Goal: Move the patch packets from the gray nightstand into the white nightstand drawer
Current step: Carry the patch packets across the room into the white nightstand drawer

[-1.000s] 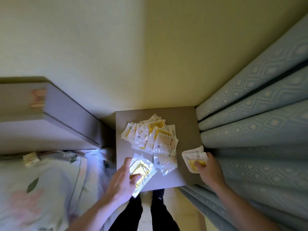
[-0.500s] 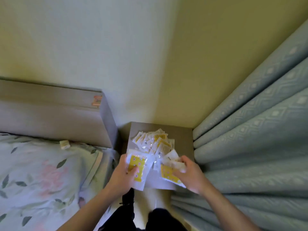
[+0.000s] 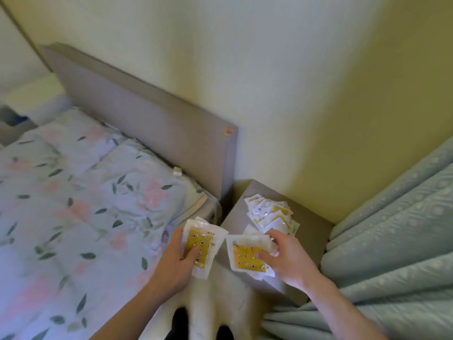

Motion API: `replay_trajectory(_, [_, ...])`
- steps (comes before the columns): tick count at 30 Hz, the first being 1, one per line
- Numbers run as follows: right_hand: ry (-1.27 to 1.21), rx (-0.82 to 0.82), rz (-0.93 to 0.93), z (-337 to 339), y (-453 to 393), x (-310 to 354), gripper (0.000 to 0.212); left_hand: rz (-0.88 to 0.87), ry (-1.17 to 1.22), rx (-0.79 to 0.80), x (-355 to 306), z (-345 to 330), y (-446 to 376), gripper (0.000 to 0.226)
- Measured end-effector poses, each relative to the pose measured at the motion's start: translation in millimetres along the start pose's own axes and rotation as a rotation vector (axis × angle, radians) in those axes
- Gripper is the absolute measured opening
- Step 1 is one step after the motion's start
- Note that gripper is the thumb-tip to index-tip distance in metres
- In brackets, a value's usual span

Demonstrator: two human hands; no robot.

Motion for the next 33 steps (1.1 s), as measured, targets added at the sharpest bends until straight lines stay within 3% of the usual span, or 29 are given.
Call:
replay_trajectory(8, [0.116,0.2,0.199,-44,37,78,0.013,0.065,-0.031,-0.195,41,86,90,0.02])
replay_trajectory(12, [0.199,0.31,0.318,-89,57,121,0.02,0.102,-0.037,-0.314,75,136,138,0.021])
replay_trajectory(18, [0.36,0.387,0.532,-184,117,194,0.02,0.191,0.01,-0.494,148,229,223,0.015])
replay_trajectory(33, [0.387,0.626,0.856,-445,364,393,0.014,0.322,0.231,-0.924,321,483,486,0.023])
Point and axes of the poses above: each hand's wrist, its own y-axis away from the middle knuckle, its own z-axis out of the back of the hand, x = y × z, the point moved 1 cm from there along -y, towards the middle knuckle, and after that the axes turned 9 degrees about -x, right-handed, at the moved point
